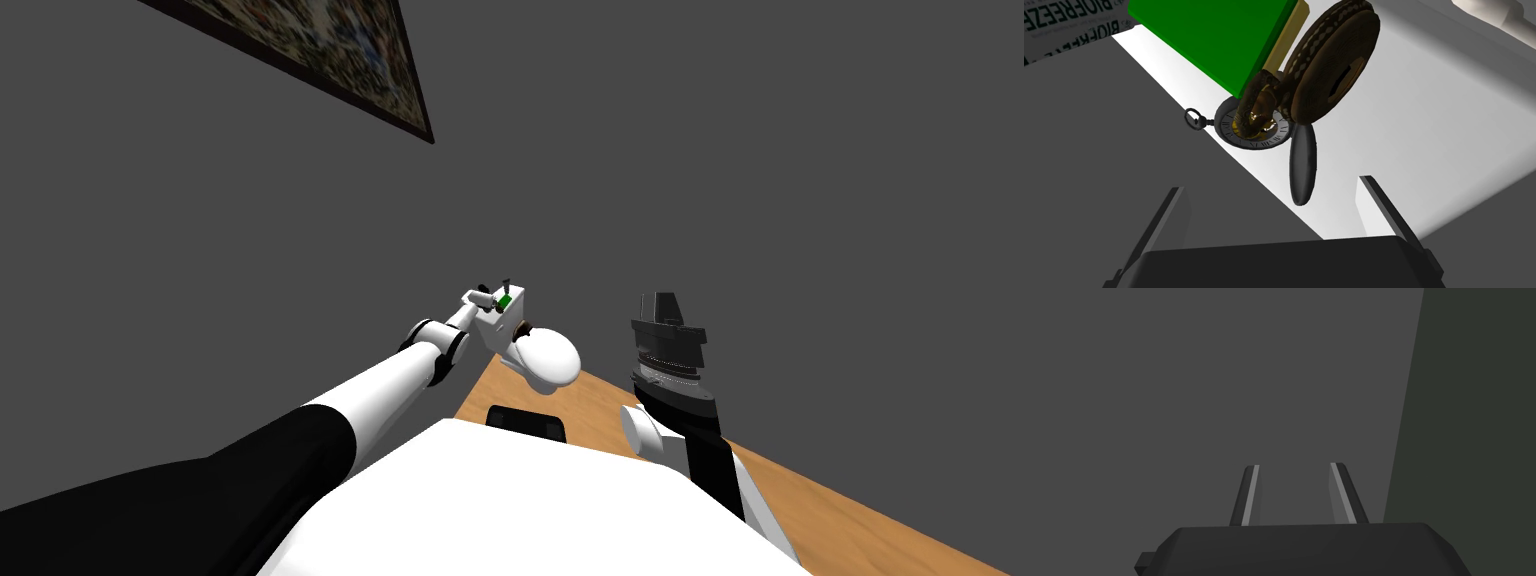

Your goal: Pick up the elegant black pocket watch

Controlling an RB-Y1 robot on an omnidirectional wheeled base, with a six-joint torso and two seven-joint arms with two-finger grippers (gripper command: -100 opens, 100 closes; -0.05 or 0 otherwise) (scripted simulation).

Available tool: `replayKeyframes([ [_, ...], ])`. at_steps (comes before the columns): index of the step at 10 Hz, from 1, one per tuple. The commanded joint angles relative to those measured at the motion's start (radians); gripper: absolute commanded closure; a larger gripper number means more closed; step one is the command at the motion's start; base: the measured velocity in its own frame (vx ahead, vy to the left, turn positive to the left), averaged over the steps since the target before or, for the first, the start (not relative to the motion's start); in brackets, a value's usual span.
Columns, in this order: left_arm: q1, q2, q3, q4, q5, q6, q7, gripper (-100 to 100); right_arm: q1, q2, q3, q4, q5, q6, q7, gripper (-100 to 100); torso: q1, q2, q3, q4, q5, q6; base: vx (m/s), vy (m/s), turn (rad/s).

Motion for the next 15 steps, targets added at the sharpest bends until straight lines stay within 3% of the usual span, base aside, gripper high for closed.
replayKeyframes([
  [1, -0.010, -0.003, 0.001, 0.031, -0.003, 0.024, 0.000, -100, 0.000, 0.000, 0.000, 0.000, 0.000, 0.000, 0.000, 0, 0.000, 0.000, 0.000, 0.000, 0.000, 0.000, 0.043, -0.021, -0.011],
  [4, -0.018, -0.009, 0.001, 0.067, -0.004, 0.033, 0.002, -100, 0.000, 0.000, 0.000, 0.000, 0.000, 0.000, 0.000, 0, 0.000, 0.000, 0.000, 0.000, 0.000, 0.000, 0.030, -0.018, -0.005],
  [5, -0.020, -0.009, 0.001, 0.073, -0.004, 0.030, 0.001, 0, 0.000, 0.000, 0.000, 0.000, 0.000, 0.000, 0.000, 0, 0.001, 0.001, 0.000, 0.000, 0.000, 0.000, 0.000, 0.000, 0.000],
  [6, 0.019, 0.014, -0.001, 0.028, 0.028, 0.038, -0.026, -100, 0.000, 0.000, 0.000, 0.000, 0.000, 0.000, 0.000, 0, 0.001, 0.002, 0.001, 0.000, 0.000, 0.000, 0.030, -0.044, 0.014],
  [7, 0.019, 0.014, -0.001, 0.038, 0.028, 0.038, -0.026, -100, 0.000, 0.000, 0.000, 0.000, 0.000, 0.000, 0.000, 0, 0.000, 0.001, 0.000, 0.000, 0.000, 0.000, 0.045, -0.054, 0.020],
  [13, 0.134, 0.084, -0.006, -0.103, 0.124, 0.060, -0.108, -100, 0.000, 0.000, 0.000, 0.000, 0.000, 0.000, 0.000, 0, -0.002, -0.001, 0.000, 0.000, 0.000, 0.000, 0.046, -0.069, 0.012],
  [15, 0.153, 0.096, -0.006, -0.124, 0.140, 0.064, -0.121, -100, 0.000, 0.000, 0.000, 0.000, 0.000, 0.000, 0.000, 0, -0.001, -0.001, -0.001, 0.000, 0.000, 0.000, 0.030, -0.044, 0.005],
])
